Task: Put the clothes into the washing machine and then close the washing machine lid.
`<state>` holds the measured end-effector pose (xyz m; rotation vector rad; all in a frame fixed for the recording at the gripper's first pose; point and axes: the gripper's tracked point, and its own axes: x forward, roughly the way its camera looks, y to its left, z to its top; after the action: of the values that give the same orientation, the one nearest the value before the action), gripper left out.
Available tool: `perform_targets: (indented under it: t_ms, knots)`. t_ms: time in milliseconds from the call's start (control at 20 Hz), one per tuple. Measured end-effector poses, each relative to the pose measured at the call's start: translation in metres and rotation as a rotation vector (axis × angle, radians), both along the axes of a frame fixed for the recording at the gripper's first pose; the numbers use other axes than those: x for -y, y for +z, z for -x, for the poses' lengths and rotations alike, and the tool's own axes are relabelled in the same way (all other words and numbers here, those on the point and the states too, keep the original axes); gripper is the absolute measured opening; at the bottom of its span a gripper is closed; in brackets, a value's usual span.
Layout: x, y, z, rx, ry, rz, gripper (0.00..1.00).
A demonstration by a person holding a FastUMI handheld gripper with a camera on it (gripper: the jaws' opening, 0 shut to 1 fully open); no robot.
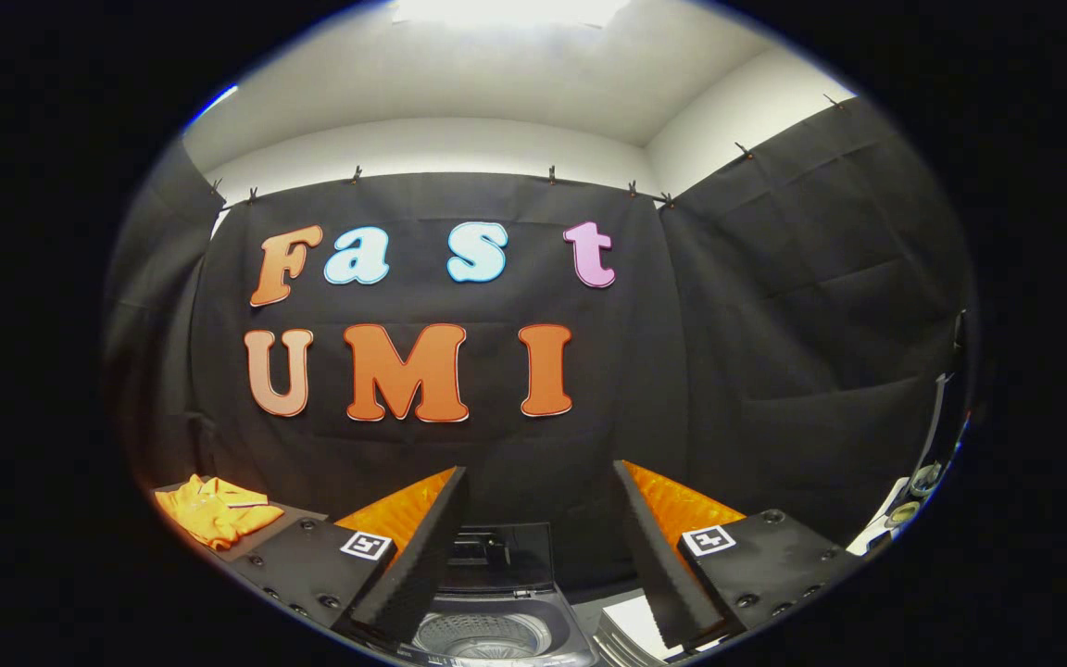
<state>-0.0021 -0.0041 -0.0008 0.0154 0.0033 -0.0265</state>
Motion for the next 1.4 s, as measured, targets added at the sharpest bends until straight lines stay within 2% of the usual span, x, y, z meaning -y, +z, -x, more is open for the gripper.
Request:
perform_targets:
  t_ms: [350,500,550,700,900,1400]
  knots:
    - [0.002,0.01,0.007,0.026,-0.039,-0.005,0.98]
    - [0.007,0.02,0.007,0.052,-0.128,-0.046,0.98]
    - [0.003,0.018,0.007,0.041,-0.131,-0.051,0.98]
    - [-0.041,0.01,0.005,0.008,-0.043,-0.035,0.98]
    - [-0.091,0.013,-0.003,0.006,0.026,-0.073,0.98]
    - [-0.325,-0.01,-0.016,-0.101,0.361,-0.139,0.98]
